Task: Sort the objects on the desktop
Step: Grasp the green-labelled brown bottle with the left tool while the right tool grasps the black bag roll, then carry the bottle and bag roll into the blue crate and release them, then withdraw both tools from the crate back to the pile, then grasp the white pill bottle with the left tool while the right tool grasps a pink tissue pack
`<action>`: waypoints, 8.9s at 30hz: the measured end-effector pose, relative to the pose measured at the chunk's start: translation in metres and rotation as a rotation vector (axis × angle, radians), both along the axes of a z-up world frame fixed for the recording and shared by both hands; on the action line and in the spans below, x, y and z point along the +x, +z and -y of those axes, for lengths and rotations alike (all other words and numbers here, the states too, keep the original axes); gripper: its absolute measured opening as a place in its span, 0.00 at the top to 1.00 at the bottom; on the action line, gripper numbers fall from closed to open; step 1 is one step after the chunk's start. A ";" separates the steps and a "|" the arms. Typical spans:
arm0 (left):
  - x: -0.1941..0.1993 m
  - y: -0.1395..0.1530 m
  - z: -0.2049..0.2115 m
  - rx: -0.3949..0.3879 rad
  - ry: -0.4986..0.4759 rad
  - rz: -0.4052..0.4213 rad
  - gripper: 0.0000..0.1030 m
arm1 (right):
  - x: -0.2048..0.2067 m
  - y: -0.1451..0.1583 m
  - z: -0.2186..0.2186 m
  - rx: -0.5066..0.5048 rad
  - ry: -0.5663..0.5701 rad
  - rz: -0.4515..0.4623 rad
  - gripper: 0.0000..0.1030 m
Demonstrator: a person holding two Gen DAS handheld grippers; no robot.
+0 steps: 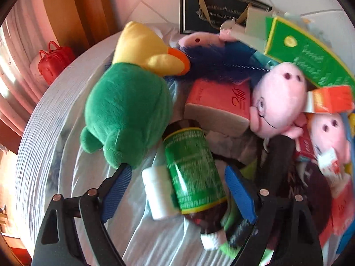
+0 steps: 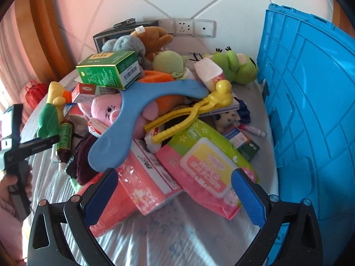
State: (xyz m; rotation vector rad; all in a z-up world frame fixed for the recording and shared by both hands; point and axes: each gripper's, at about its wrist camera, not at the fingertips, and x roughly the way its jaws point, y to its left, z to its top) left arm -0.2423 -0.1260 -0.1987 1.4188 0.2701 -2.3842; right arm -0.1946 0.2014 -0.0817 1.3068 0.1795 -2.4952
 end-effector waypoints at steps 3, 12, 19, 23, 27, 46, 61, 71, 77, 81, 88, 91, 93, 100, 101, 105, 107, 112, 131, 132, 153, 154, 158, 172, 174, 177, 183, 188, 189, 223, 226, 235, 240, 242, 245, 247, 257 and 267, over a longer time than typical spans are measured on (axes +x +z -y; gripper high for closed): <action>-0.018 -0.018 0.002 0.052 -0.038 0.046 0.43 | -0.006 0.005 0.010 -0.008 -0.009 0.013 0.00; 0.024 0.004 0.009 0.090 -0.198 -0.029 0.47 | 0.002 0.035 0.078 -0.049 0.073 -0.013 0.37; 0.048 -0.007 0.014 0.126 -0.275 -0.013 0.48 | 0.007 0.013 0.160 -0.084 0.205 0.075 0.37; 0.045 -0.003 0.010 0.136 -0.307 -0.003 0.47 | -0.006 -0.023 0.193 -0.063 0.203 0.185 0.37; 0.042 -0.007 0.014 0.140 -0.325 0.020 0.47 | -0.021 -0.051 0.211 -0.032 0.179 0.259 0.37; 0.059 0.037 0.026 0.166 -0.329 -0.020 0.51 | -0.060 -0.103 0.224 -0.017 0.137 0.343 0.63; 0.126 0.139 -0.034 0.027 -0.367 -0.283 0.51 | 0.027 0.040 0.155 -0.176 0.173 -0.022 0.68; 0.134 0.193 -0.112 -0.009 -0.456 -0.433 0.51 | 0.066 0.113 0.075 -0.161 0.093 -0.240 0.68; 0.136 0.214 -0.174 0.002 -0.499 -0.478 0.51 | 0.089 0.147 0.017 -0.138 0.056 -0.323 0.68; 0.133 0.230 -0.215 0.032 -0.526 -0.496 0.51 | 0.097 0.167 -0.027 -0.135 0.030 -0.378 0.68; 0.128 0.280 -0.290 0.020 -0.611 -0.617 0.51 | 0.111 0.213 -0.110 -0.183 -0.042 -0.508 0.68; 0.125 0.303 -0.324 0.022 -0.650 -0.671 0.51 | 0.115 0.230 -0.149 -0.192 -0.097 -0.568 0.68; 0.123 0.318 -0.351 0.025 -0.678 -0.699 0.51 | 0.116 0.239 -0.176 -0.172 -0.142 -0.602 0.68; 0.123 0.346 -0.441 0.088 -0.794 -0.725 0.51 | 0.103 0.243 -0.264 -0.100 -0.278 -0.616 0.68; 0.122 0.346 -0.455 0.091 -0.813 -0.711 0.51 | 0.100 0.241 -0.276 -0.088 -0.293 -0.605 0.68; 0.111 0.335 -0.513 0.097 -0.873 -0.590 0.51 | 0.094 0.228 -0.316 -0.053 -0.336 -0.557 0.68; 0.101 0.326 -0.532 0.092 -0.888 -0.530 0.51 | 0.091 0.219 -0.333 -0.033 -0.350 -0.516 0.68; 0.080 0.306 -0.560 0.087 -0.867 -0.428 0.51 | 0.082 0.194 -0.361 0.004 -0.372 -0.453 0.68; 0.068 0.279 -0.574 0.060 -0.789 -0.303 0.40 | 0.030 0.175 -0.395 0.063 -0.395 -0.382 0.68; 0.069 0.279 -0.574 0.057 -0.788 -0.306 0.40 | 0.030 0.175 -0.395 0.070 -0.401 -0.376 0.67; 0.127 0.331 -0.507 0.038 -0.724 -0.618 0.20 | 0.037 0.180 -0.401 0.009 -0.440 -0.387 0.00; 0.131 0.331 -0.499 0.039 -0.723 -0.630 0.20 | 0.039 0.180 -0.400 0.003 -0.437 -0.385 0.00; 0.137 0.327 -0.465 0.056 -0.683 -0.661 0.20 | 0.059 0.187 -0.386 -0.066 -0.391 -0.416 0.00; 0.147 0.282 -0.276 0.004 -0.380 -0.600 0.20 | 0.126 0.235 -0.231 -0.282 -0.099 -0.640 0.00; 0.150 0.268 -0.246 -0.013 -0.349 -0.568 0.20 | 0.126 0.232 -0.204 -0.261 -0.072 -0.638 0.00; 0.154 0.245 -0.199 -0.023 -0.308 -0.518 0.20 | 0.125 0.223 -0.165 -0.229 -0.055 -0.617 0.00; 0.163 0.198 -0.109 -0.059 -0.232 -0.447 0.20 | 0.118 0.197 -0.103 -0.227 -0.017 -0.541 0.00; 0.163 0.144 -0.035 -0.059 -0.156 -0.312 0.20 | 0.112 0.159 -0.068 -0.201 -0.016 -0.464 0.00; 0.165 0.129 -0.020 -0.050 -0.143 -0.279 0.20 | 0.106 0.148 -0.061 -0.192 -0.016 -0.437 0.00; 0.058 -0.026 0.073 0.053 -0.120 0.061 0.67 | -0.001 -0.069 0.041 0.054 0.101 0.157 0.00; 0.064 -0.026 0.079 0.077 -0.129 0.061 0.67 | -0.006 -0.075 0.045 0.051 0.113 0.173 0.00; 0.076 -0.002 0.070 0.061 -0.133 0.021 0.70 | -0.021 -0.086 0.050 0.066 0.109 0.185 0.00; 0.085 0.001 0.051 0.059 -0.174 0.011 0.89 | -0.027 -0.089 0.046 0.042 0.073 0.207 0.03; 0.087 0.002 0.042 0.063 -0.182 0.021 0.91 | -0.024 -0.086 0.045 0.046 0.067 0.201 0.28; 0.088 -0.009 0.046 0.072 -0.175 0.041 0.91 | -0.018 -0.083 0.042 0.064 0.064 0.203 0.37; 0.090 -0.013 0.049 0.071 -0.160 0.044 0.91 | -0.012 -0.080 0.038 0.050 0.061 0.203 0.39; 0.124 0.010 0.057 0.111 -0.185 -0.074 0.95 | 0.025 -0.063 0.012 0.028 0.031 0.170 0.42; 0.097 0.022 0.060 0.028 -0.124 -0.047 0.58 | 0.042 -0.050 0.004 0.001 0.001 0.131 0.42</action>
